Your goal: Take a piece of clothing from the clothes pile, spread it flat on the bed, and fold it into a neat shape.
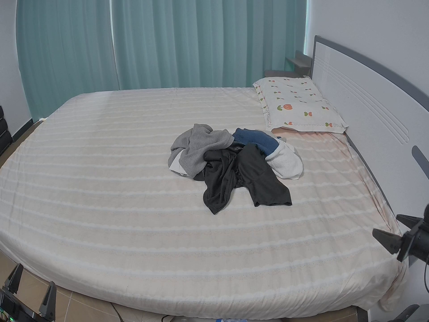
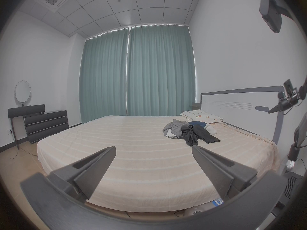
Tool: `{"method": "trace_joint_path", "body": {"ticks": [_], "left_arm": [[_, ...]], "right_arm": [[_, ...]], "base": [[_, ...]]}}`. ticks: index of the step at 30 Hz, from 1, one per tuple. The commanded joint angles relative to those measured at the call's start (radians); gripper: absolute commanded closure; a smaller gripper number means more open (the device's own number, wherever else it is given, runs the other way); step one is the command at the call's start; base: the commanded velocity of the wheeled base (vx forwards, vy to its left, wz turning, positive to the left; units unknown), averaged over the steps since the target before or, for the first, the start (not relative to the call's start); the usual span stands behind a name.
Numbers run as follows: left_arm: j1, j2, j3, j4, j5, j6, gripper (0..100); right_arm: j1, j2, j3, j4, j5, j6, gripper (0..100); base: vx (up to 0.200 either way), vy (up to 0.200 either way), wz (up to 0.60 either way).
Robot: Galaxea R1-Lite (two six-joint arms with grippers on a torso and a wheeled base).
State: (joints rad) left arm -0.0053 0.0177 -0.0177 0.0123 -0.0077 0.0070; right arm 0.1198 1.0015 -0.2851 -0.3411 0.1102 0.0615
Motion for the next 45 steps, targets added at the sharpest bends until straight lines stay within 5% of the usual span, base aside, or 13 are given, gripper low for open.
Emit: {"method": "trace_joint_path", "body": {"ticks": [1,7,32,45], "left_arm": [[0.001,-0.018,0.015,0.0,0.0,-0.004,0],[0.001,-0.018,0.015,0.0,0.002,-0.004,0],[0.001,-0.018,0.015,0.0,0.003,0.004,0],[0.001,-0.018,0.015,0.0,0.003,0.002,0]], "right_arm": [[0.089,0.867,-0.336,-0.365,-0.099,0.182,0],[0.147,1.154,-0.681,-0.354,-0.282,0.382,0],[0.201,1.681,-1.349,-0.087,-0.366,0.386,0],[0.187,1.717,-1.445,-0.013,-0.386,0.382,0]], "base": [[0.0,0.0,0.0],[0.0,0.0,0.0],[0.0,0.0,0.0],[0.0,0.0,0.0]]}}
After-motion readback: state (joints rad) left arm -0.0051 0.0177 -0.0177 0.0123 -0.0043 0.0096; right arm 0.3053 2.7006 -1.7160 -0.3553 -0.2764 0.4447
